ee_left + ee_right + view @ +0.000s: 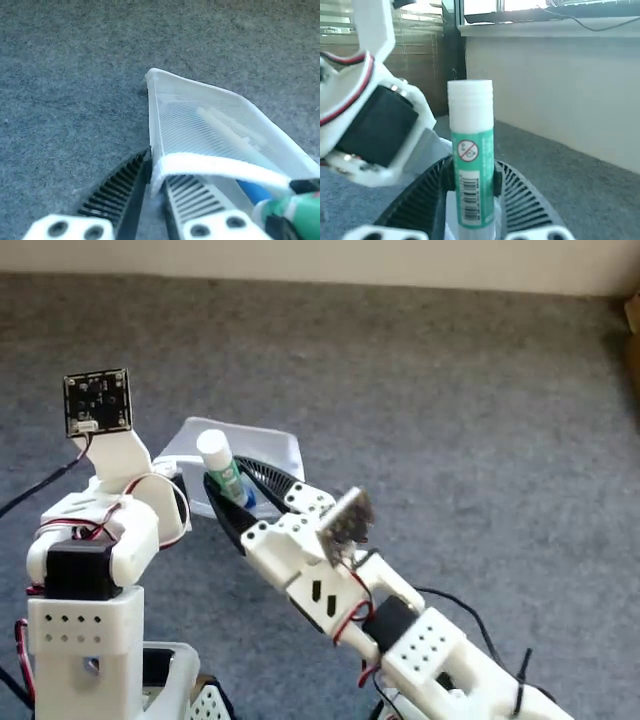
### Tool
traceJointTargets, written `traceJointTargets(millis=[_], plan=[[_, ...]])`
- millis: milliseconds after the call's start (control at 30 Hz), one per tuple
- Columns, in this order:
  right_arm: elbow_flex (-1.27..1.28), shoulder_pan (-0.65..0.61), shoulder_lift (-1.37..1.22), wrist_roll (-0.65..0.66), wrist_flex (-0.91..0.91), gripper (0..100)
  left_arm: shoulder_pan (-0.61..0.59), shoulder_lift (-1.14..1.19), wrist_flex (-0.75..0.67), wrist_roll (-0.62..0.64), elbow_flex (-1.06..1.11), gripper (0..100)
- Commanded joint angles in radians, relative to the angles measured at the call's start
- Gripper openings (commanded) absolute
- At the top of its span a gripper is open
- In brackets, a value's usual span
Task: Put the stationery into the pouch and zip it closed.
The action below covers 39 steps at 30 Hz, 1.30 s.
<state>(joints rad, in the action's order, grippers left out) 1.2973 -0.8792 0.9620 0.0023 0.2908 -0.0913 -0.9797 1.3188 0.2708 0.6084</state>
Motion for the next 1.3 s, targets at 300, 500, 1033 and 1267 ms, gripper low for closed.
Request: traceJointTargets(millis=[300, 500, 1033, 1267], plan=[[-0.013, 0.010, -0.403, -0.002, 0.490, 0.5, 0.012, -0.005, 0.000, -0.006, -0.071, 1], [-0.015, 0.008, -0.403, -0.002, 0.432, 18.0, 0.010, -0.004, 0.000, -0.006, -0.071, 1], [-0.010, 0.016, -0.216, -0.002, 0.384, 12.4, 0.010, -0.002, 0.000, -0.006, -0.070, 1], [-0.019, 0.010, -0.044, -0.008, 0.120, 0.6, 0.010, -0.002, -0.002, -0.006, -0.064, 1]])
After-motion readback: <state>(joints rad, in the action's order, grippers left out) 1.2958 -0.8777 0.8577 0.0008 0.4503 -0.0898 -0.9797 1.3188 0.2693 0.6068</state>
